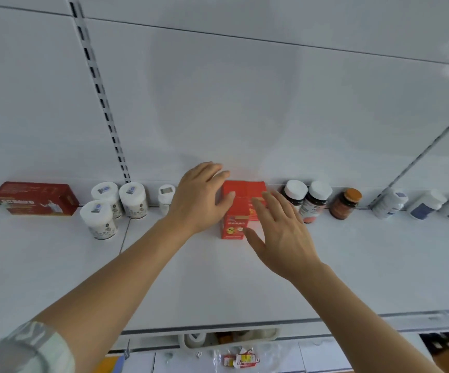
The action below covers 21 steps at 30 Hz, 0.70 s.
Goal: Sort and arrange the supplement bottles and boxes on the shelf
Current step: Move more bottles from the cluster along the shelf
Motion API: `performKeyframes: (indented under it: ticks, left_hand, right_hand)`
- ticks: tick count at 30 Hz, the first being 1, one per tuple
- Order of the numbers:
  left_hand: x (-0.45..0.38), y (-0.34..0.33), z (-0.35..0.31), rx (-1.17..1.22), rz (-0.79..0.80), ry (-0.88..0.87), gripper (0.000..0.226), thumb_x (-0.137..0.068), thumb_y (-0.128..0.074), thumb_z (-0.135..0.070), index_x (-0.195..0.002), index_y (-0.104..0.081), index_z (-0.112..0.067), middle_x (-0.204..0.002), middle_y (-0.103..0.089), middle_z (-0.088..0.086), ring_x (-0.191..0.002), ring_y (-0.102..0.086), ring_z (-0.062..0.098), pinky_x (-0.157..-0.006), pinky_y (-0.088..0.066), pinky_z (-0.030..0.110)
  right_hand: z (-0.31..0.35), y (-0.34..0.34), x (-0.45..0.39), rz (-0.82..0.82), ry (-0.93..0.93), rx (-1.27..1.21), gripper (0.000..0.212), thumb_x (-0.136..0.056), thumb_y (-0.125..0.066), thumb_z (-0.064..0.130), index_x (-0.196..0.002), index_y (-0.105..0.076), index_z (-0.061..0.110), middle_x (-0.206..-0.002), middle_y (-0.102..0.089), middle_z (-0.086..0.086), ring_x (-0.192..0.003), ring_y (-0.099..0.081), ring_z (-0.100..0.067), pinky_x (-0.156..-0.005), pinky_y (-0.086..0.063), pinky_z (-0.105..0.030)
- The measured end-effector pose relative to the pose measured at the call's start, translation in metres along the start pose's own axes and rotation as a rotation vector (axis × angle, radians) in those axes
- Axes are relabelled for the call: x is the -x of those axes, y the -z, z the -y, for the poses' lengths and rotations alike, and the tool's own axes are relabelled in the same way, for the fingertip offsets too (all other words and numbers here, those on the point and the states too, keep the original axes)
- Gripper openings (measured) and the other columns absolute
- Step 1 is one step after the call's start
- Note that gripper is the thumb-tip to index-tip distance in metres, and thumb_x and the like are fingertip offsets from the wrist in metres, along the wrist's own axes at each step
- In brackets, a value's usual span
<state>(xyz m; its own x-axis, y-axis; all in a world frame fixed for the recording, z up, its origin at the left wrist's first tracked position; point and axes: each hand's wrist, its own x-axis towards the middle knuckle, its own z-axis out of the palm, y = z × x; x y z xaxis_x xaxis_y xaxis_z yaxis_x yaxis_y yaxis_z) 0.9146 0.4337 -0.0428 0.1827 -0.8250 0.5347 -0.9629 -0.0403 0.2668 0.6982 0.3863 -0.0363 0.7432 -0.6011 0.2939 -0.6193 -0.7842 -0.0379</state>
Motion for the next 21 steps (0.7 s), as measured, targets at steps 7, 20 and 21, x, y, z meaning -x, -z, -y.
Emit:
performKeyframes:
  ticks: [7, 20, 21]
  left_hand:
    - [-0.017, -0.022, -0.102, -0.039, 0.070, -0.093, 0.060, -0.090, -0.047, -0.051, -0.130, -0.059, -0.009, -0.138, -0.056, 0.013, -0.133, -0.046, 0.032, -0.109, -0.038, 0.047]
    - [-0.047, -0.111, -0.358, 0.017, 0.174, -0.167, 0.068, -0.092, -0.031, -0.059, -0.143, -0.046, -0.015, -0.151, -0.043, 0.009, -0.143, -0.032, 0.030, -0.118, -0.026, 0.047]
    - [-0.050, -0.119, -0.376, 0.022, 0.189, -0.174, 0.070, -0.092, -0.030, -0.060, -0.145, -0.043, -0.016, -0.153, -0.040, 0.008, -0.144, -0.029, 0.029, -0.118, -0.025, 0.046]
  right_hand:
    - [-0.071, 0.033, 0.060, -0.006, -0.152, 0.060, 0.065, -0.095, -0.036, 0.055, -0.142, -0.046, 0.011, -0.148, -0.045, -0.017, -0.141, -0.036, -0.036, -0.114, -0.034, -0.050]
    - [-0.284, 0.104, 0.212, 0.048, -0.369, 0.111, 0.072, -0.099, -0.030, 0.058, -0.155, -0.023, 0.013, -0.160, -0.026, -0.013, -0.149, -0.019, -0.031, -0.122, -0.018, -0.044]
    - [-0.299, 0.108, 0.223, 0.060, -0.391, 0.116, 0.073, -0.099, -0.031, 0.058, -0.156, -0.019, 0.014, -0.162, -0.022, -0.012, -0.150, -0.015, -0.030, -0.123, -0.015, -0.043]
